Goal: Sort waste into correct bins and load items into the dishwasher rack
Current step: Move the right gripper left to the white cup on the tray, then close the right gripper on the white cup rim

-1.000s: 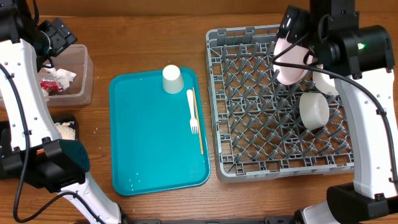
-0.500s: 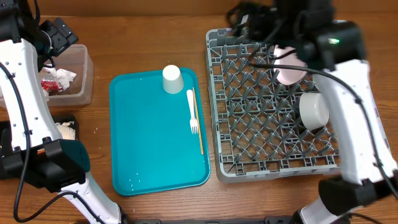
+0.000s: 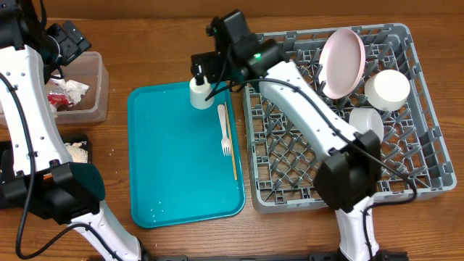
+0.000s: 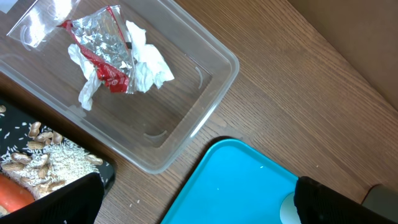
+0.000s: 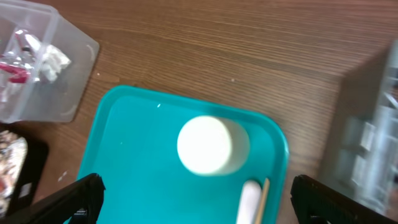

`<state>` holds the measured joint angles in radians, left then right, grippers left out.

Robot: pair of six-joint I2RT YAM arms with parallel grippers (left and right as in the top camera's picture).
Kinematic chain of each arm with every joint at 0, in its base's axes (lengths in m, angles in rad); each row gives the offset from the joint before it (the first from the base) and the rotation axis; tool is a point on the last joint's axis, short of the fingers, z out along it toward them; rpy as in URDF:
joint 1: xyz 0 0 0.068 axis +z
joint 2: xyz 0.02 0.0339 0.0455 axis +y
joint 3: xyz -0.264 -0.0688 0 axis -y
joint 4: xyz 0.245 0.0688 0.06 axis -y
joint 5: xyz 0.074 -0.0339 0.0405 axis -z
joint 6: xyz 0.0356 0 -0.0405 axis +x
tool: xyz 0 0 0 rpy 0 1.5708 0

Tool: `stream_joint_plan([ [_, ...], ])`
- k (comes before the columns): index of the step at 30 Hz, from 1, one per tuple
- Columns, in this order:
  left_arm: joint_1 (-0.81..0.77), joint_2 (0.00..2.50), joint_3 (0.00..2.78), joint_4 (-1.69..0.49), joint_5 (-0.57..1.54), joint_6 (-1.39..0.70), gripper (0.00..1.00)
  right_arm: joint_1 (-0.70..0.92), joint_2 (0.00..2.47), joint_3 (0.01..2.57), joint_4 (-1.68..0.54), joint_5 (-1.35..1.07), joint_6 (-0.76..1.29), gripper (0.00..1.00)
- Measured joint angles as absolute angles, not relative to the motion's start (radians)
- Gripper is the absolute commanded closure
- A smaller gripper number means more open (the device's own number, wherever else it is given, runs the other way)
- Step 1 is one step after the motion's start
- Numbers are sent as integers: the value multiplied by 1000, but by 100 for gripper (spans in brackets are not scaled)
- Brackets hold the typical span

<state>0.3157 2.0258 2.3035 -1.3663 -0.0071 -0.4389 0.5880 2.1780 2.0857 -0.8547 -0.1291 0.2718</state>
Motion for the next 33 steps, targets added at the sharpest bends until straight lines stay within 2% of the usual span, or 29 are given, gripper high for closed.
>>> stream_joint_plan([
  [14,316,2025,2304,-1367,-7,-439,0,630,2360,2085,-725,-115,257,0],
  [29,316,2026,2304,-1366,-4,-439,0,639,2395,2085,-704,-59,235,0],
  [33,316,2026,2304,-1366,-4,-439,0,647,2425,2085,-701,-51,234,3],
])
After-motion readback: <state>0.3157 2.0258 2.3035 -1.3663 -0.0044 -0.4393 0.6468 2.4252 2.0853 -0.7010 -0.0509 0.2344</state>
